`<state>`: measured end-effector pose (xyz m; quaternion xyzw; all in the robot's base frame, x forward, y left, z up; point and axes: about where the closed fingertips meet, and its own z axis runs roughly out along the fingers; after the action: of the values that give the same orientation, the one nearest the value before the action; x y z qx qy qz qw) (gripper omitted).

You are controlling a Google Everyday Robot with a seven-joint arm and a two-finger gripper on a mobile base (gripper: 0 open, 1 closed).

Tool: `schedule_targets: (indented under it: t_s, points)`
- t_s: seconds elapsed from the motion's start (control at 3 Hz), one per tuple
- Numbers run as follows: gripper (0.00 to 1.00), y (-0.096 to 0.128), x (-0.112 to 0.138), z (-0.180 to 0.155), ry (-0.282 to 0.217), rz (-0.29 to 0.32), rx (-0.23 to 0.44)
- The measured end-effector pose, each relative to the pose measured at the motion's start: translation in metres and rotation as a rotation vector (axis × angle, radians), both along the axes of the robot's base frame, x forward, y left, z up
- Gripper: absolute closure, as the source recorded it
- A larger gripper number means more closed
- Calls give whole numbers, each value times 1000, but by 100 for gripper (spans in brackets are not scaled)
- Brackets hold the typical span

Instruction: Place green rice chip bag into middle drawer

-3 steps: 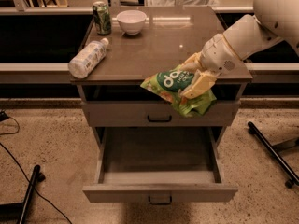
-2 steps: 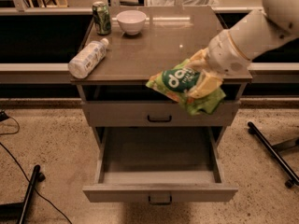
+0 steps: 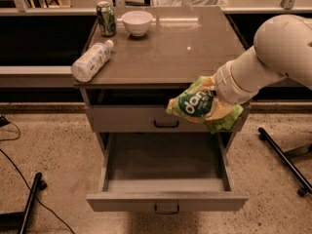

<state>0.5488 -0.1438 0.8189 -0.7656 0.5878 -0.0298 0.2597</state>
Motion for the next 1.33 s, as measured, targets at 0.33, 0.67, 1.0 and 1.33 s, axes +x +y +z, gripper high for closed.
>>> schedule_targets:
  t_s: [0.33,0.67,1.0,1.33]
  points:
    - [100,3,0,-12,54,39,12]
    - [100,-5,-6,-82,85,123,39]
    - [98,-15,-21,-201,75,215,45]
    - [75,-15,-30,-254,57,221,-8]
